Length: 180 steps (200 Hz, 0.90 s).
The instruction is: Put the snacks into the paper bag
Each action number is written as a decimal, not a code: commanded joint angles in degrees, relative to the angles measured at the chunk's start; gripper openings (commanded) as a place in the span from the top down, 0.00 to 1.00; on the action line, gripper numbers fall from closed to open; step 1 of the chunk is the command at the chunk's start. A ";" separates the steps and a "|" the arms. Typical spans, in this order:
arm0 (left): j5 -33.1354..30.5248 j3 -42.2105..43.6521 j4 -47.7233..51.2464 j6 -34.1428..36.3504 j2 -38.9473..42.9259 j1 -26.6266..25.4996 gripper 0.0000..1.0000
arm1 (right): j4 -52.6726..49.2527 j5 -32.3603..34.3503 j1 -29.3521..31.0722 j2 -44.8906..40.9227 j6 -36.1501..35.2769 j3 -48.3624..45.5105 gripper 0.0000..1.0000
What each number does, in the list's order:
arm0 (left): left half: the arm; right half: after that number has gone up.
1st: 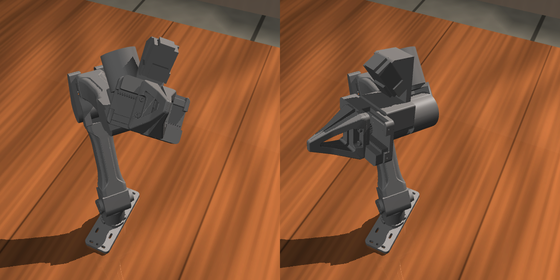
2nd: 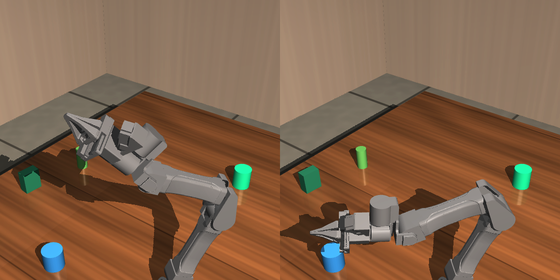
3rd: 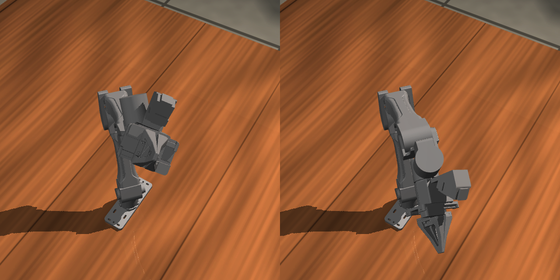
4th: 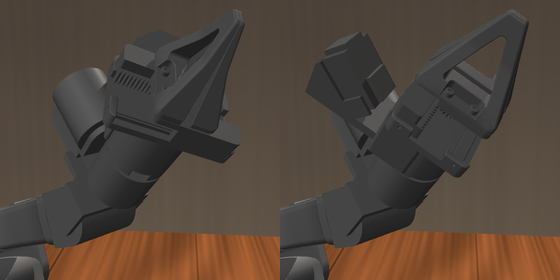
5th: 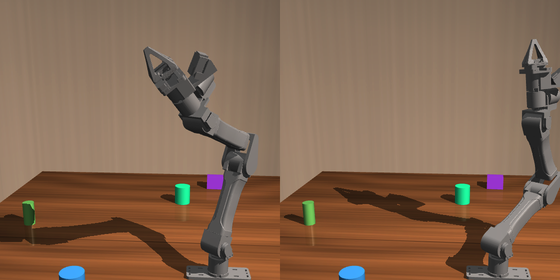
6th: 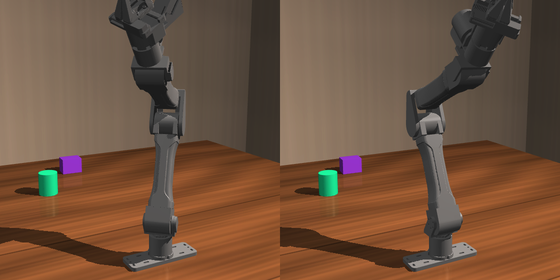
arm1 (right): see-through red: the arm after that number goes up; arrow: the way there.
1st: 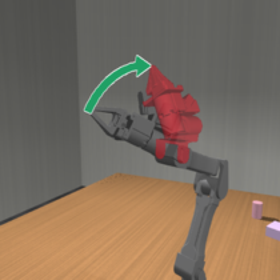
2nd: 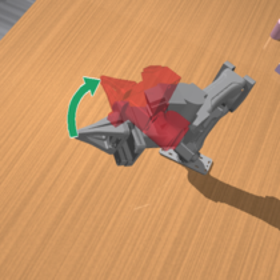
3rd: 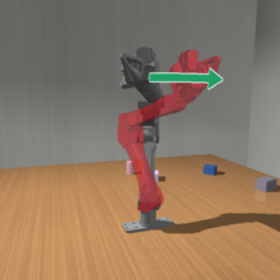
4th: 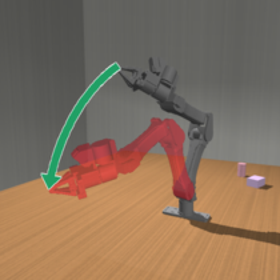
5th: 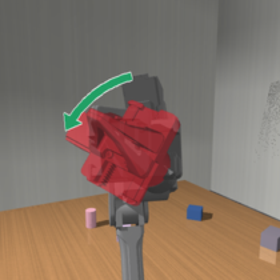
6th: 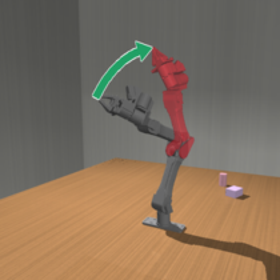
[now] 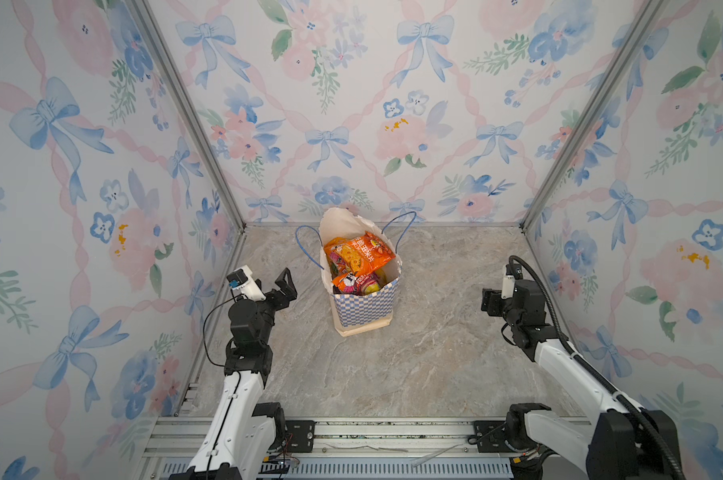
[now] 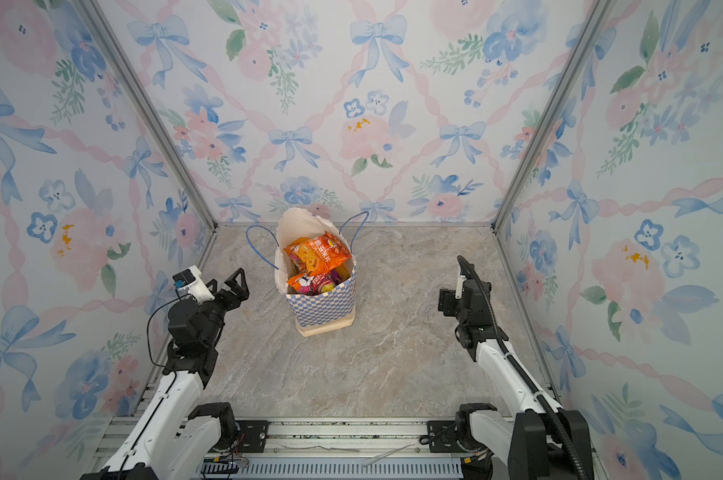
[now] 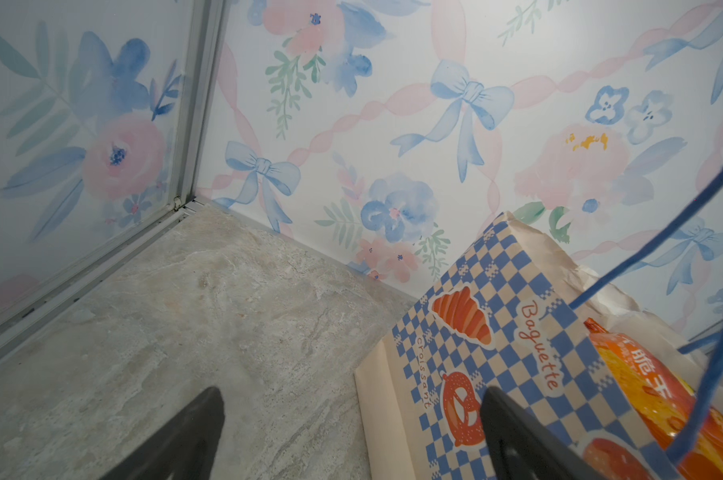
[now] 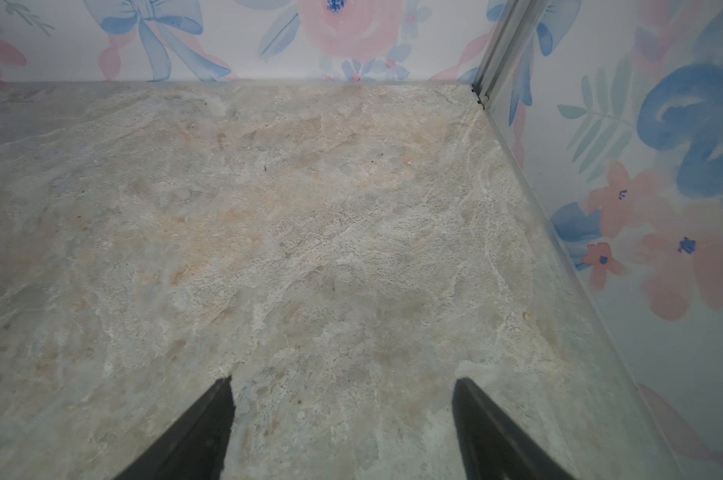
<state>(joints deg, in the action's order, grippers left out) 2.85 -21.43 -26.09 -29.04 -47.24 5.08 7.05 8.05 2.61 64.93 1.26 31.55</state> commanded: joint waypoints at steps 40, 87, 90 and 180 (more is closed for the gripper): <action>-5.12 3.55 -12.99 8.78 -8.36 0.69 0.02 | 28.25 3.57 0.77 14.57 -0.09 -3.99 0.18; -4.40 6.50 -21.56 13.61 -16.60 1.38 0.02 | 36.38 5.15 2.80 20.99 -1.98 -5.66 0.14; -4.29 6.83 -22.33 13.74 -17.01 1.42 0.02 | 36.85 4.95 2.51 20.87 -1.59 -6.06 0.14; -4.27 11.29 -34.27 16.82 -26.68 1.71 0.02 | 45.73 4.03 1.50 23.80 -0.68 -9.40 0.03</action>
<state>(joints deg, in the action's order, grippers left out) -0.73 -12.67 -53.52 -13.63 -71.53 6.42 49.98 11.66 4.45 88.42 0.38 22.52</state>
